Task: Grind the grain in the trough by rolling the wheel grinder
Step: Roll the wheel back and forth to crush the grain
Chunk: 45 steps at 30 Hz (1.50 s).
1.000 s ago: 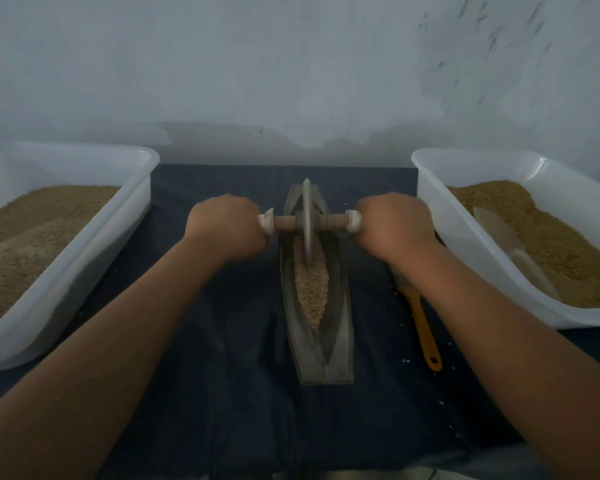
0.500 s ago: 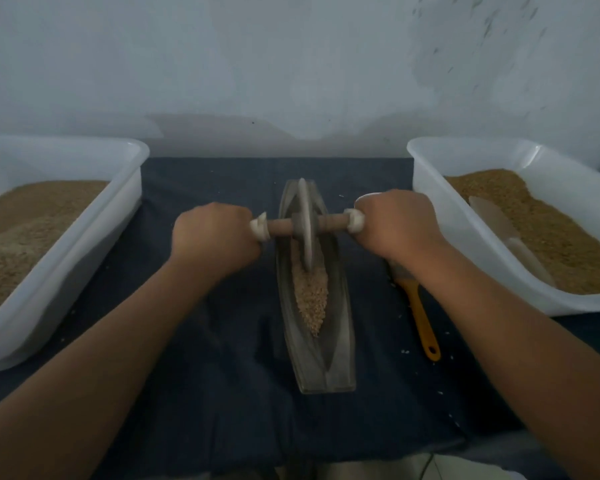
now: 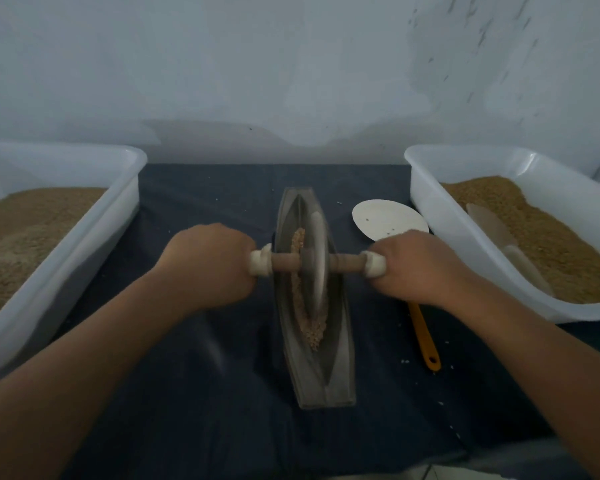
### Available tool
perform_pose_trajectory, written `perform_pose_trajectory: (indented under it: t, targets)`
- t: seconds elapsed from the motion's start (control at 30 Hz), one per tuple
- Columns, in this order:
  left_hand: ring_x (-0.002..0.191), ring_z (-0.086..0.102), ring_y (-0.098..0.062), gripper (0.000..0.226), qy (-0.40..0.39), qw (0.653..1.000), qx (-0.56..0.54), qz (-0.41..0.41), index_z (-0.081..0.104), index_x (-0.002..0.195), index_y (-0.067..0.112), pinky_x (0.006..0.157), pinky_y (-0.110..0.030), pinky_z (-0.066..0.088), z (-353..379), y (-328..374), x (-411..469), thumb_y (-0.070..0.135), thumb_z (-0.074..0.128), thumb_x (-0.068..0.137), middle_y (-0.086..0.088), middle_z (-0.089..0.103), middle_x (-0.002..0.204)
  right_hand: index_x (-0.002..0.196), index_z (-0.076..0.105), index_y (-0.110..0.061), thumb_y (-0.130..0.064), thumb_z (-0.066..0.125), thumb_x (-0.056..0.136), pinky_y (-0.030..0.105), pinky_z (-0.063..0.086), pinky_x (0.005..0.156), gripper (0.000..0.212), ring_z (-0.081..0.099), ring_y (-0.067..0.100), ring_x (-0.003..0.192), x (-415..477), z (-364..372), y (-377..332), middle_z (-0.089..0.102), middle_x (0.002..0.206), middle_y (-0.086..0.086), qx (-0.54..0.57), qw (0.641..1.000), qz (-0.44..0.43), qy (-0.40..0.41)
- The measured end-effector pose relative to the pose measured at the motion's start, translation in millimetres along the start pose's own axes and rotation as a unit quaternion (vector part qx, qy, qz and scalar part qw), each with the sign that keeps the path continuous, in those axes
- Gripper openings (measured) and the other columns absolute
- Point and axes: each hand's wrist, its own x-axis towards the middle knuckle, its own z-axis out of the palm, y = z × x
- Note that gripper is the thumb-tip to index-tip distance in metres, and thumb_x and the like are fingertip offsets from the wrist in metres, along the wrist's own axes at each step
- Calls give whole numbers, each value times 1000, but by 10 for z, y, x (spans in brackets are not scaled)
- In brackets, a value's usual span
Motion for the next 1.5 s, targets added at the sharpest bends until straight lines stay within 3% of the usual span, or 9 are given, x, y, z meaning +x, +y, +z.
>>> perform_pose_trajectory:
  t: [0.17, 0.3, 0.4, 0.5, 0.63, 0.77, 1.17, 1.3, 1.5]
  targets:
    - [59, 57, -20, 28, -20, 997, -35, -66, 58, 66, 21, 55, -31, 42, 19, -109, 558, 43, 58, 82, 4, 59, 65, 67, 44, -32, -55, 60, 94, 30, 38, 52, 39, 50, 12, 55, 626, 37, -25, 50, 62, -10, -87, 986, 12, 141]
    - [60, 58, -20, 27, -8, 998, -30, -57, 58, 64, 23, 56, -31, 46, -79, -24, 477, 40, 62, 84, 5, 60, 64, 68, 56, -29, -57, 55, 98, 33, 47, 58, 41, 56, 11, 59, 572, 69, -3, 58, 64, -7, -40, 992, 33, 112]
    - [56, 54, -10, 22, -36, 999, -24, 15, 55, 63, 28, 52, -28, 39, -156, -6, 92, 40, 58, 81, 10, 57, 61, 71, 64, -32, -51, 65, 88, 28, 44, 58, 26, 62, 6, 63, 138, 39, 37, 66, 66, -8, 43, 999, 16, -26]
    - [47, 44, -3, 25, 11, 998, 7, 64, 49, 59, 32, 45, -23, 26, -197, 42, -204, 47, 55, 78, 13, 48, 51, 86, 62, -52, -63, 54, 66, 22, 42, 55, 25, 63, -8, 76, -343, -64, 33, 64, 86, -35, 88, 992, -20, -92]
    - [51, 47, -8, 29, -2, 1000, 4, 24, 50, 60, 29, 47, -24, 31, -120, 13, 5, 47, 57, 83, 11, 51, 56, 68, 59, -31, -65, 47, 77, 27, 40, 52, 37, 58, 6, 57, -170, 53, -2, 61, 62, -9, 35, 999, 3, 7]
    - [56, 55, -18, 30, 24, 997, -15, -75, 55, 62, 23, 55, -29, 45, -25, -42, 423, 44, 58, 83, 6, 58, 63, 67, 53, -30, -57, 44, 96, 26, 27, 50, 41, 51, 10, 55, 515, 49, -42, 53, 61, -9, -72, 989, 30, 125]
    - [48, 43, -8, 29, 9, 999, -30, 23, 45, 62, 29, 47, -27, 29, 37, -15, -384, 53, 50, 79, 12, 48, 55, 69, 61, -33, -59, 57, 80, 28, 48, 53, 29, 61, 4, 60, -173, -139, -48, 64, 63, -9, -14, 998, -21, -64]
    - [55, 51, -14, 29, 4, 999, -20, -41, 53, 65, 26, 52, -29, 38, 46, -48, 91, 49, 54, 82, 9, 55, 63, 66, 55, -31, -49, 64, 93, 27, 31, 52, 33, 52, 7, 59, 262, -49, -98, 57, 64, -8, -65, 996, 8, 61]
    - [64, 58, -21, 21, 12, 995, -21, -97, 57, 69, 24, 60, -32, 47, -57, -24, 541, 41, 58, 80, 4, 61, 71, 64, 59, -28, -51, 60, 92, 36, 55, 59, 36, 59, 16, 58, 738, -127, -78, 61, 63, -5, -64, 994, 54, 75]
